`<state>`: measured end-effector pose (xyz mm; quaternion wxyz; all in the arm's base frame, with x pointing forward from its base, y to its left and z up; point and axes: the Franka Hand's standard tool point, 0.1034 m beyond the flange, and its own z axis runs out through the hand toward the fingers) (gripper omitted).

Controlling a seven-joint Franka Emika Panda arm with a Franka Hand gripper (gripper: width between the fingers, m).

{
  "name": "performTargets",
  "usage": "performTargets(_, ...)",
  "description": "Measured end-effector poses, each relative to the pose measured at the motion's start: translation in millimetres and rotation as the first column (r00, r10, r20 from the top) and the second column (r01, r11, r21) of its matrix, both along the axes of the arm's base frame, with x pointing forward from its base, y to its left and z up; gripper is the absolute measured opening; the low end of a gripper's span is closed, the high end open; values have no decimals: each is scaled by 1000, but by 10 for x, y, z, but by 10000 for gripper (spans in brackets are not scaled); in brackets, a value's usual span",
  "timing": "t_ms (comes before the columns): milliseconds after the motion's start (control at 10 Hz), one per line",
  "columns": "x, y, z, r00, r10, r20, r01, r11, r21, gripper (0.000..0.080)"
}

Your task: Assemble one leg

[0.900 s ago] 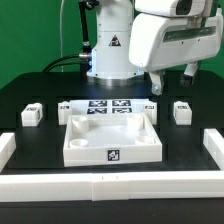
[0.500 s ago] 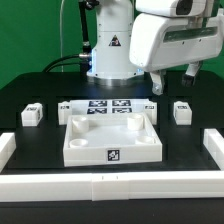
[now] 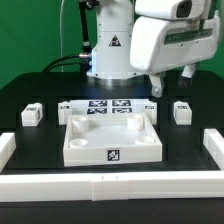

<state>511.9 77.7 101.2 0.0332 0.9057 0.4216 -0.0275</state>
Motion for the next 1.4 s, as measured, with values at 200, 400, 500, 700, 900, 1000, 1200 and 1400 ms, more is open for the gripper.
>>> performTargets(200,-223,-159,-144,979,203,-18,-203,979,17,650)
performTargets(400,-246,-296,-202,935,353,-36,-353,935,26,650)
performTargets(500,-246,-298,-202,939,342,-35,-341,940,27,650)
performTargets(700,-247,-298,-202,939,342,-36,-341,940,27,650)
performTargets(900,-305,-551,-261,827,561,7,-561,826,53,650)
performTargets(1000,-411,-702,-322,785,620,-3,-619,783,64,650)
performTargets(1200,-544,-914,-429,672,740,18,-740,670,61,650)
performTargets(1400,-679,-1027,-577,659,752,19,-751,657,73,650)
